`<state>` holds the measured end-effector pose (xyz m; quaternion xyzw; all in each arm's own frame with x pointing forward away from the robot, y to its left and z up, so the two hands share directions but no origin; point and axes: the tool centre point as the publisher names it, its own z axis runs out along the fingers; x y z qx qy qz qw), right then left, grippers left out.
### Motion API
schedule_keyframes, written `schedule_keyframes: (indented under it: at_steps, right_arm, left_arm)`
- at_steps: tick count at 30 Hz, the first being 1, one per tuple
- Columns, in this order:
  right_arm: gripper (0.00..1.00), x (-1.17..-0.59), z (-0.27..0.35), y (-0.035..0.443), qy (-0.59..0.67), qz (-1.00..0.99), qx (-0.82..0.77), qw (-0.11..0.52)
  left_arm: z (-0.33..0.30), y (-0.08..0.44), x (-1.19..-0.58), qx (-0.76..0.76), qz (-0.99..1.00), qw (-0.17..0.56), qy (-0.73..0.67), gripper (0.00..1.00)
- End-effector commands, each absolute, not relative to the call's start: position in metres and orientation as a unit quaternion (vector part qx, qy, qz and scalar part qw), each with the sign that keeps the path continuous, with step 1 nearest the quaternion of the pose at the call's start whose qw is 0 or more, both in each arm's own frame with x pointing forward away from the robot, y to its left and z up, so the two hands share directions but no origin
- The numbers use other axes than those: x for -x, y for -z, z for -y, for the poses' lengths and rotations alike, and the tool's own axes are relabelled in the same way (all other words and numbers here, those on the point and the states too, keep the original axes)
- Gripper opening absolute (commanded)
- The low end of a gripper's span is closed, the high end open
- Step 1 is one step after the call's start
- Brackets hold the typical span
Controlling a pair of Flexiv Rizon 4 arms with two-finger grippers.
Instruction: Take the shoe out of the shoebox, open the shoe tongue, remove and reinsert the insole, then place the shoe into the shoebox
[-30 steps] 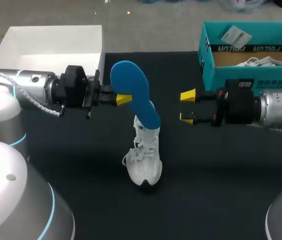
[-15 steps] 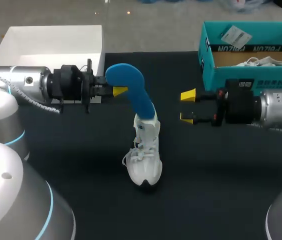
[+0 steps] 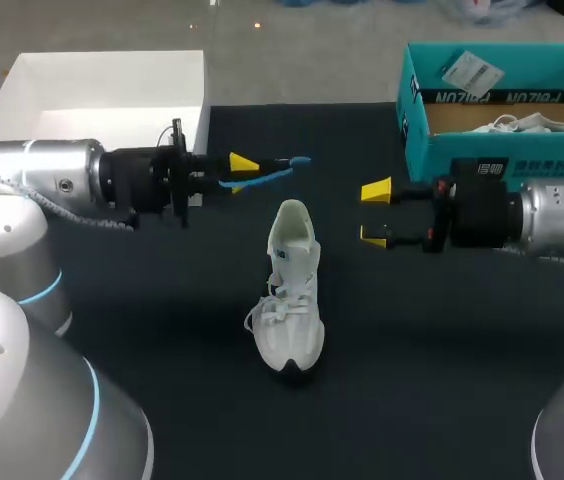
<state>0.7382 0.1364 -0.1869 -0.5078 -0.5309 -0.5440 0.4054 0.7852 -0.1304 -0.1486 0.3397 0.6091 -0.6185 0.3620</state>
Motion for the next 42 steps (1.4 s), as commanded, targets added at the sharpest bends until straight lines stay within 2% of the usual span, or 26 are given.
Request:
schedule_keyframes:
  at_steps: [1, 11, 13, 17, 22, 30, 39, 41, 42]
  right_arm:
    - [1.00, -0.737, -0.138, 0.188, 0.545, 0.530, 0.509, 0.404]
    - [1.00, -0.737, -0.138, 0.188, 0.545, 0.530, 0.509, 0.404]
    - [1.00, -0.737, -0.138, 0.188, 0.545, 0.530, 0.509, 0.404]
    - [1.00, -0.737, -0.138, 0.188, 0.545, 0.530, 0.509, 0.404]
    - [1.00, -0.737, -0.138, 0.188, 0.545, 0.530, 0.509, 0.404]
    - [1.00, -0.758, -0.151, 0.163, 0.540, 0.560, 0.490, 0.394]
    - [1.00, -0.759, -0.172, 0.173, 0.517, 0.567, 0.494, 0.409]
    - [0.86, -0.756, -0.178, 0.176, 0.508, 0.566, 0.496, 0.419]
    - [0.84, -0.755, -0.180, 0.177, 0.505, 0.566, 0.497, 0.422]
  left_arm:
    - [0.132, 0.150, -0.784, -0.448, -0.588, 0.464, 0.489, 0.00]
    - [0.132, 0.150, -0.784, -0.448, -0.588, 0.464, 0.489, 0.00]
    - [0.134, 0.157, -0.782, -0.502, -0.587, 0.488, 0.407, 0.00]
    - [0.132, 0.183, -0.786, -0.546, -0.543, 0.534, 0.349, 0.00]
    - [0.132, 0.200, -0.789, -0.539, -0.536, 0.549, 0.348, 0.00]
    - [0.146, 0.194, -0.782, -0.530, -0.515, 0.548, 0.392, 0.00]
    - [0.160, 0.185, -0.773, -0.522, -0.508, 0.549, 0.409, 0.00]
    - [0.163, 0.186, -0.775, -0.530, -0.508, 0.553, 0.395, 0.00]
    - [0.164, 0.186, -0.777, -0.532, -0.505, 0.556, 0.392, 0.00]
